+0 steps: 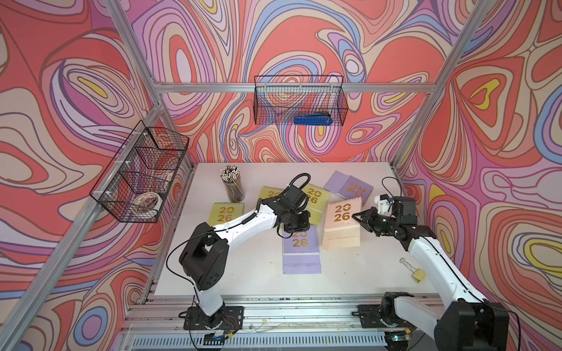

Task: Stack the calendars
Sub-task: Place the calendar at the calendar.

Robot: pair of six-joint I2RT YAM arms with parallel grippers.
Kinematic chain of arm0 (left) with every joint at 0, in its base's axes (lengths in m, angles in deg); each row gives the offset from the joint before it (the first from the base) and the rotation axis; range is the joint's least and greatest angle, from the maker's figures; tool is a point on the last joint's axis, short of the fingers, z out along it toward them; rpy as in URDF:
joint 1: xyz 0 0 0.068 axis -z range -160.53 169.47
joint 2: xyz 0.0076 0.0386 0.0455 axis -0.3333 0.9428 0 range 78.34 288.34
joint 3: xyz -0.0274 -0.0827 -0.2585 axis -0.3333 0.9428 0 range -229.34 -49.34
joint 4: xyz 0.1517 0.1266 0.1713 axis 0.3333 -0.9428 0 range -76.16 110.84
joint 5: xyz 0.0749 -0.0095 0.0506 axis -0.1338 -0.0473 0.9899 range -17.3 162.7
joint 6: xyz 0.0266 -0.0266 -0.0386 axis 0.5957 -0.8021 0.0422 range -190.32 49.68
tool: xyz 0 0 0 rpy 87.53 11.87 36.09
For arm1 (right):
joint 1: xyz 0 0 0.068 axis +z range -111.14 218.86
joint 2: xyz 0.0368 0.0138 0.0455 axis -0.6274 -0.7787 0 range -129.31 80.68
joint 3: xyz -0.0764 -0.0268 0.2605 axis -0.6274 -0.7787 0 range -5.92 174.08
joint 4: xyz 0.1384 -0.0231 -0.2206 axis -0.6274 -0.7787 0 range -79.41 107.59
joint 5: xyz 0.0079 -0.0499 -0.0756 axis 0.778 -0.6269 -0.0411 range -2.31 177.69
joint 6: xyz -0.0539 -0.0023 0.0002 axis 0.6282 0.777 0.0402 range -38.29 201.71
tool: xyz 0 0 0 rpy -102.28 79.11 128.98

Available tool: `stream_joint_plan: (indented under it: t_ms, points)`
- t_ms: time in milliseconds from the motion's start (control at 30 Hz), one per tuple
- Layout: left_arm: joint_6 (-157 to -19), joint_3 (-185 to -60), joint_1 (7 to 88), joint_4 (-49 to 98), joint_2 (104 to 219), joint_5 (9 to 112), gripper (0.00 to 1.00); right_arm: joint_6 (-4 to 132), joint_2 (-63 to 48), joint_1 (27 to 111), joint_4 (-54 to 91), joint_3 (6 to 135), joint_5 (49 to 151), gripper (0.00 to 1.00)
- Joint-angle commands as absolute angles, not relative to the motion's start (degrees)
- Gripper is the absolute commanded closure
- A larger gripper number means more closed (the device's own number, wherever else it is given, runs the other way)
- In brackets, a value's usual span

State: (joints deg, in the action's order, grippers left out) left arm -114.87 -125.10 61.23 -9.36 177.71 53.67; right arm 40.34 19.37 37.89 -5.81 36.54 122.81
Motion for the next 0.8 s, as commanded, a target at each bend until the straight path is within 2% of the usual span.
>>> stream_joint_plan:
  t_ms: [0, 167, 433, 567, 767]
  points:
    - [-113.03, -122.29, 59.84, -10.89, 174.89, 54.55, 1.00, 33.07, 22.32, 42.10, 0.46, 33.59, 123.14, 1.00]
    - [-110.64, -119.39, 58.36, -13.21, 171.07, 56.44, 1.00, 27.24, 25.18, 50.32, 5.68, 30.62, 117.87, 1.00]
    - [-109.08, -111.62, 55.83, -13.00, 166.84, 57.58, 1.00, 20.71, 19.39, 64.21, 20.06, 25.94, 111.64, 1.00]
    - [-110.17, -106.12, 54.34, -10.67, 164.48, 57.25, 1.00, 20.19, 13.62, 67.42, 28.31, 25.30, 112.74, 1.00]
    - [-110.90, -101.32, 53.41, -7.55, 165.36, 55.94, 1.00, 20.13, 10.02, 67.95, 37.09, 22.92, 113.76, 1.00]
